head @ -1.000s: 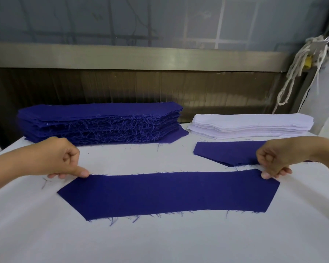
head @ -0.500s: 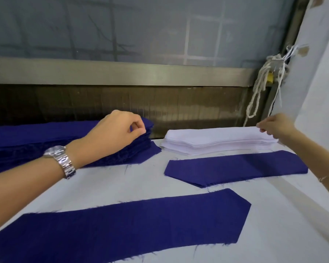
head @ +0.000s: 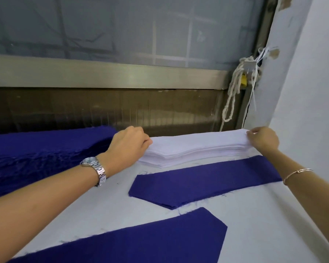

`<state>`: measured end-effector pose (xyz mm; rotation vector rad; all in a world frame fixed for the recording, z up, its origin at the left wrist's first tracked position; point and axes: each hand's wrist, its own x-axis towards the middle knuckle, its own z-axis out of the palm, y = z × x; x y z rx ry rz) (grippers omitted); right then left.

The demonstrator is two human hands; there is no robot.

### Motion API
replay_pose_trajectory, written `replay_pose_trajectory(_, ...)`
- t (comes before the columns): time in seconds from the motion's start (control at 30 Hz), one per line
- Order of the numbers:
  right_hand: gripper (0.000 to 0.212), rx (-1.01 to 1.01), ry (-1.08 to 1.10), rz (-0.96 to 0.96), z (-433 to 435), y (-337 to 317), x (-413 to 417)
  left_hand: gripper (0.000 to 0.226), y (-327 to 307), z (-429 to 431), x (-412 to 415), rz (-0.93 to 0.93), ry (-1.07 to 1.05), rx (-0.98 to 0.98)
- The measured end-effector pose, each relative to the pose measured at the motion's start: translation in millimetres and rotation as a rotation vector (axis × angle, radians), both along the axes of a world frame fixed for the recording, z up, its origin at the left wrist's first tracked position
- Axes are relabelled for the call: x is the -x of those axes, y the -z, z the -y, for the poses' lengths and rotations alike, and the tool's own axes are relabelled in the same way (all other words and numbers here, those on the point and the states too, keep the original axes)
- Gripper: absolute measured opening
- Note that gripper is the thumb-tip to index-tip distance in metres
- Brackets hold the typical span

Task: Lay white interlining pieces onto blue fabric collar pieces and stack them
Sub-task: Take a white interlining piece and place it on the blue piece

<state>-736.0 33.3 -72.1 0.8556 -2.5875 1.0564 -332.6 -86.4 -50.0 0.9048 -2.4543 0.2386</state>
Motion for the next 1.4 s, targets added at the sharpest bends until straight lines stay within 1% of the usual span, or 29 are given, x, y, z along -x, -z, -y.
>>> replay_pose_trajectory(0.13,0.029,-0.019,0.026,0.019,6,2,4,0.037,6,9,8,-0.001,-0.033,0.016)
replay_pose_trajectory(0.27,0.026,-0.021,0.066,0.004,9,1,6,0.030,3,17,14,-0.016,-0.032,-0.036)
replay_pose_trajectory(0.43,0.019,-0.002,0.043,-0.030,10,-3,6,0.027,-2,26,23,-0.060,-0.052,-0.208)
replay_pose_trajectory(0.53,0.015,0.030,-0.012,-0.051,10,-5,9,0.019,-3,31,24,-0.097,-0.033,-0.305)
replay_pose_trajectory(0.6,0.017,0.057,-0.058,-0.022,11,-6,14,0.015,-3,35,24,-0.119,-0.012,-0.341)
replay_pose_trajectory(0.7,0.028,0.211,-0.139,0.109,10,-5,20,0.027,-2,40,23,-0.094,-0.008,-0.342)
replay_pose_trajectory(0.8,0.047,0.410,-0.237,0.278,4,-6,19,0.043,-3,44,23,-0.045,0.007,-0.357)
replay_pose_trajectory(0.87,0.053,0.487,-0.268,0.350,2,-7,20,0.047,-3,46,24,-0.024,0.032,-0.398)
replay_pose_trajectory(0.9,0.051,0.522,-0.285,0.381,2,-7,22,0.049,-2,46,24,-0.018,0.046,-0.428)
replay_pose_trajectory(0.97,0.041,0.568,-0.326,0.428,-1,-4,25,0.052,-2,48,24,-0.008,0.060,-0.492)
replay_pose_trajectory(1.07,0.026,0.599,-0.342,0.433,-3,0,32,0.049,-2,51,25,0.024,0.058,-0.540)
replay_pose_trajectory(1.2,0.022,0.637,-0.329,0.450,-3,4,40,0.041,-2,51,24,0.021,0.065,-0.524)
replay_pose_trajectory(1.3,0.026,0.618,-0.299,0.468,-2,6,43,0.035,1,47,24,-0.027,0.050,-0.389)
replay_pose_trajectory(1.4,0.025,0.610,-0.279,0.510,-1,8,41,0.025,5,39,25,-0.110,0.026,-0.257)
